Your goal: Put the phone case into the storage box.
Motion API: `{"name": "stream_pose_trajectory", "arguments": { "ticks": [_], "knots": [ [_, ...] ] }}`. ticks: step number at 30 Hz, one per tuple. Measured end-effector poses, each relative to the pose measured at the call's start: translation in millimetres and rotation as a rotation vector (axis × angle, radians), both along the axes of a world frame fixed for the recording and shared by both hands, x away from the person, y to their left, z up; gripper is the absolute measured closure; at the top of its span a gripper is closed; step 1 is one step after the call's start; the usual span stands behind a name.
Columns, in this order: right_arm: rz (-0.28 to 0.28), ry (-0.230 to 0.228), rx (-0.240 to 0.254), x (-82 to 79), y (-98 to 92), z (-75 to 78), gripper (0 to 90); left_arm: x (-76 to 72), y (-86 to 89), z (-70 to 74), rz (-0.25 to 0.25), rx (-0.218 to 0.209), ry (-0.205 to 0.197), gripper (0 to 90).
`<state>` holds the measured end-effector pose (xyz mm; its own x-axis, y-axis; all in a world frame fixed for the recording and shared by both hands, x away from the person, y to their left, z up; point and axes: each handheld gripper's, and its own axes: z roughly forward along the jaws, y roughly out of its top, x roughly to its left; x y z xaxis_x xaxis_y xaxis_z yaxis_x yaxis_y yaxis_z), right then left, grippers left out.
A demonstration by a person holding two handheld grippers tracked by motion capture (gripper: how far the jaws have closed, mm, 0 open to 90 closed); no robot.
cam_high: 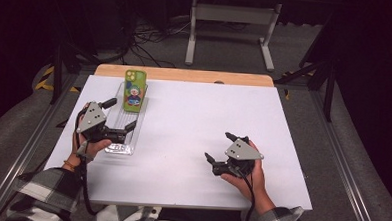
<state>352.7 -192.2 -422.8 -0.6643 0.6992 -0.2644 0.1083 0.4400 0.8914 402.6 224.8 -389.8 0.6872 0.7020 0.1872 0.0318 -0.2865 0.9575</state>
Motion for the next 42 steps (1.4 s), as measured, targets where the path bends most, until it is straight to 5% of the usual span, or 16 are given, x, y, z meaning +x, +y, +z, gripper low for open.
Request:
{"name": "stream_pose_trajectory", "arguments": {
  "ticks": [17,30,42],
  "knots": [
    [0.032,-0.031,0.008,-6.3,3.5,4.4,9.0,-21.7,-12.7,-7.5,-0.036,0.032,-0.018,3.5],
    [0.055,-0.037,0.000,-10.8,8.7,4.5,8.9,-36.5,-13.8,-13.9,-0.057,0.013,-0.002,3.1],
    [0.045,-0.059,0.008,-15.4,7.0,8.5,9.1,-46.6,-18.1,-19.5,-0.076,0.056,0.003,3.0]
  ]
}}
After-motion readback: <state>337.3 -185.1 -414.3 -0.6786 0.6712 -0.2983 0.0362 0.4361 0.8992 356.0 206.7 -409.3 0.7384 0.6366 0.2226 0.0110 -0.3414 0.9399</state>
